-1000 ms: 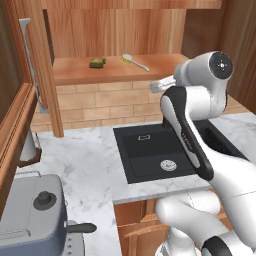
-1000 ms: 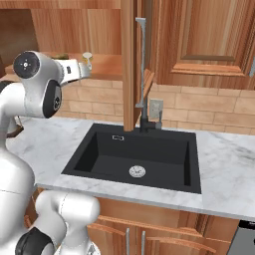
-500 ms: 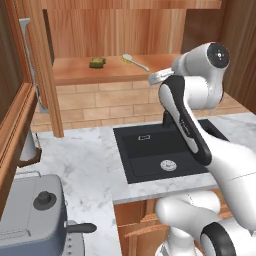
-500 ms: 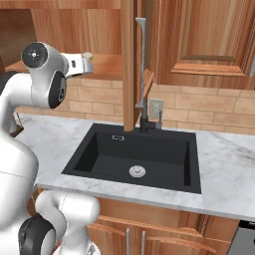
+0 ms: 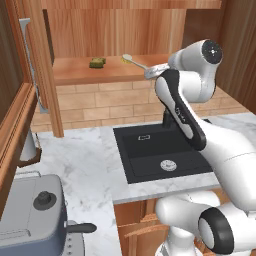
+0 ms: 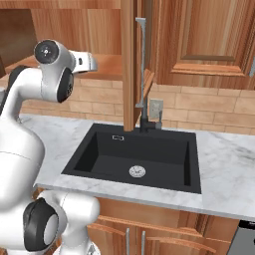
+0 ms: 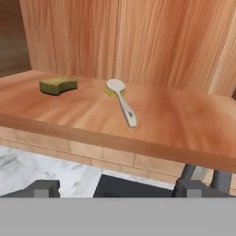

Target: Locate and retrieve the sponge and dish brush from the cabinet. Place them next to the sink.

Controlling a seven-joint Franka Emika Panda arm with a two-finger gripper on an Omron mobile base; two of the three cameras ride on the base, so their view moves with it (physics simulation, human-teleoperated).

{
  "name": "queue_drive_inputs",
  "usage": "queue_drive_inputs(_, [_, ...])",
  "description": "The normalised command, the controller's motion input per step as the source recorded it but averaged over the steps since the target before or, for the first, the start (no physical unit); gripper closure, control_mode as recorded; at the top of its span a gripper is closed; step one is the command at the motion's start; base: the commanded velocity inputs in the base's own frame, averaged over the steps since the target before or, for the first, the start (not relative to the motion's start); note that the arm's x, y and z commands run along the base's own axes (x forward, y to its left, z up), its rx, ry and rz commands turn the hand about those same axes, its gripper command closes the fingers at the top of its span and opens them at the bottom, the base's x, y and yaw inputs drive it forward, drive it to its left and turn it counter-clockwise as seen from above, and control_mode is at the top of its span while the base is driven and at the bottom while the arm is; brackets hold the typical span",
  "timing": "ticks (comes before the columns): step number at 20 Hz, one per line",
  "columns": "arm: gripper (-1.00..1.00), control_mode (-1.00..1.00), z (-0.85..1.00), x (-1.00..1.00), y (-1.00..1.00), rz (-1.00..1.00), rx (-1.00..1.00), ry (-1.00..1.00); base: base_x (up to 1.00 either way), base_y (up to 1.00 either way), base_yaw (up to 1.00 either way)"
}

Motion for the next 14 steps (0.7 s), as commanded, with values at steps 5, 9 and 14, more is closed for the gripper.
queue_drive_inputs(5, [-1.0, -1.0, 0.13, 0.43, 0.0, 0.0, 0.0, 0.06, 0.0, 0.0, 0.0])
queue_drive_inputs(9, [-1.0, -1.0, 0.07, 0.51, 0.1, 0.0, -0.01, 0.13, 0.0, 0.0, 0.0])
queue_drive_inputs(14, [-1.0, -1.0, -0.02, 0.51, 0.1, 0.0, 0.0, 0.05, 0.0, 0.0, 0.0])
